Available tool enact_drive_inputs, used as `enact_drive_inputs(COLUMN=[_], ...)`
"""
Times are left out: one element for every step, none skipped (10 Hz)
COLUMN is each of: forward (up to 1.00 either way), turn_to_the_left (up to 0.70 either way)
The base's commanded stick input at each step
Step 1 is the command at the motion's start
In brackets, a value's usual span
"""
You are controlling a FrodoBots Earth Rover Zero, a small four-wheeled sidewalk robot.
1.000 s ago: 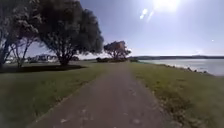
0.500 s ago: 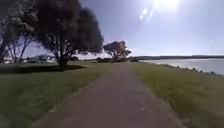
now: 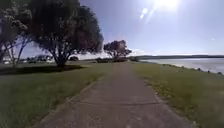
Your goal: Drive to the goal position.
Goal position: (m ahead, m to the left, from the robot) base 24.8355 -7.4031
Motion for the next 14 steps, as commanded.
enact_drive_inputs(forward=[1.00, 1.00, 1.00, 1.00, 1.00, 1.00, 1.00, 1.00, 1.00, 1.00, 1.00, 1.00, 1.00, 1.00], turn_to_the_left=[0.00, 0.00, -0.12, -0.27, -0.27, -0.13, 0.00, 0.00, 0.00, 0.00, 0.00, 0.00, 0.00, 0.00])
